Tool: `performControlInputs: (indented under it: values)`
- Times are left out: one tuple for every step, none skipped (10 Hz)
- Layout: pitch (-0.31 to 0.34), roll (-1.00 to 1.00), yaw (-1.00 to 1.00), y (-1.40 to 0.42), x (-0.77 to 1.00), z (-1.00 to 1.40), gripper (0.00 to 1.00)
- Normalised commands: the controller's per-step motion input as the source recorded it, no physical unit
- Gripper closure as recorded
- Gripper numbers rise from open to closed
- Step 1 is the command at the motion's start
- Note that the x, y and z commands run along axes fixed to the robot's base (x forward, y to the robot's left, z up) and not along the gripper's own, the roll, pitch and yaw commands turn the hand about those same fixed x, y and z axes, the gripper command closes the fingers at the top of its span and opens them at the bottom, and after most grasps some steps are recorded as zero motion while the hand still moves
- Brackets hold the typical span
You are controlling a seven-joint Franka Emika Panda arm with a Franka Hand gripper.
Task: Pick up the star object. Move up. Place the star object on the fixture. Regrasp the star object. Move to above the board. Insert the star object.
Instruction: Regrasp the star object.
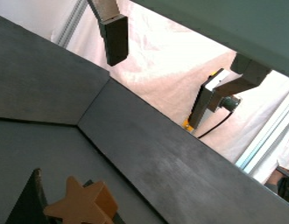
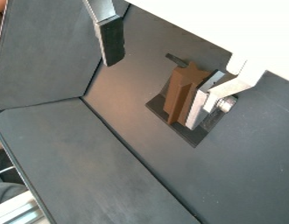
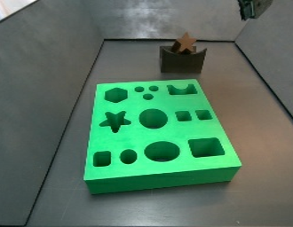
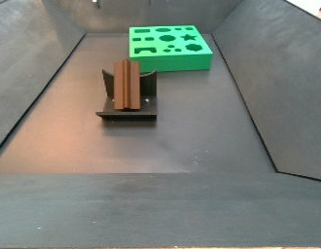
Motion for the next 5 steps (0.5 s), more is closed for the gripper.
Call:
performControlInputs:
  values:
    - [0.086, 0.08, 0.11, 0.07, 0.03, -1.00, 0.00]
    - [0.039, 0.07, 0.13, 0.07, 0.05, -1.00, 0.00]
    - [0.005, 0.07, 0.13, 0.06, 0.06, -1.00, 0.00]
    - [-0.031, 0.06, 0.12, 0.06, 0.07, -1.00, 0.00]
    - [-0.048, 0.06, 0.11, 0.05, 0.07, -1.00, 0.00]
